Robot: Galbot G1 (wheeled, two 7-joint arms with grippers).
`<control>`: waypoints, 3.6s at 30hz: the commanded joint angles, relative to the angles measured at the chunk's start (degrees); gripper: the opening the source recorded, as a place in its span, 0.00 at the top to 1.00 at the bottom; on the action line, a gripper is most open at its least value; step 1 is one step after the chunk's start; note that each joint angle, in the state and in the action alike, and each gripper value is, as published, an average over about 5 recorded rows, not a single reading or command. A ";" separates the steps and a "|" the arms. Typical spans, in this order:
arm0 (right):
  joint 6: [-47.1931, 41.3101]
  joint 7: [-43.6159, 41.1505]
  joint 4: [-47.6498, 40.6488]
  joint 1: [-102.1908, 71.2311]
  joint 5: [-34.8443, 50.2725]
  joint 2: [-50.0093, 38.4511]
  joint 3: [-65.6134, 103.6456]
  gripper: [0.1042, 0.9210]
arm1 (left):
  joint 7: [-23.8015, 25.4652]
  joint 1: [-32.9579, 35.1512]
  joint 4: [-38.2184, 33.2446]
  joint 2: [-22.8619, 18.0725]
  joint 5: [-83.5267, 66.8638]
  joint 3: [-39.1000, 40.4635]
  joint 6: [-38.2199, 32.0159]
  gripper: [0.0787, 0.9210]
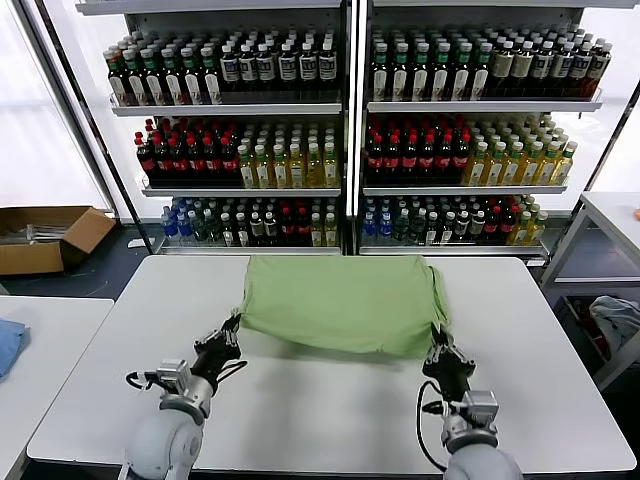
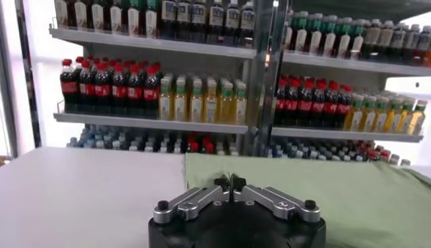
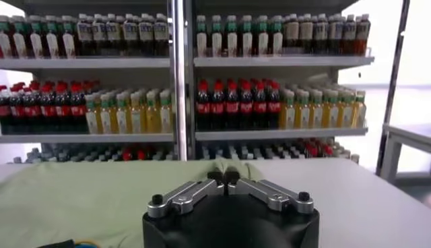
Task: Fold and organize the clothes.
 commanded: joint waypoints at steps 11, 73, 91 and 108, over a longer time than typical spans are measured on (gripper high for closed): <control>-1.49 -2.05 -21.68 22.54 0.62 0.58 -2.76 1.00 | -0.11 -18.75 20.97 0.03 -2.37 3.53 -1.81 0.99; -11.38 5.37 -18.98 10.11 8.78 0.14 -1.13 0.51 | -2.98 -12.49 19.58 0.98 3.85 5.07 9.88 0.56; -10.57 4.69 -6.75 3.61 6.45 -0.19 0.02 0.97 | -3.48 -3.73 2.22 3.07 4.93 4.66 10.53 0.99; -9.44 10.14 18.49 -28.64 -4.83 1.78 1.55 0.97 | -5.91 27.53 -25.55 6.04 3.78 -1.85 9.94 0.99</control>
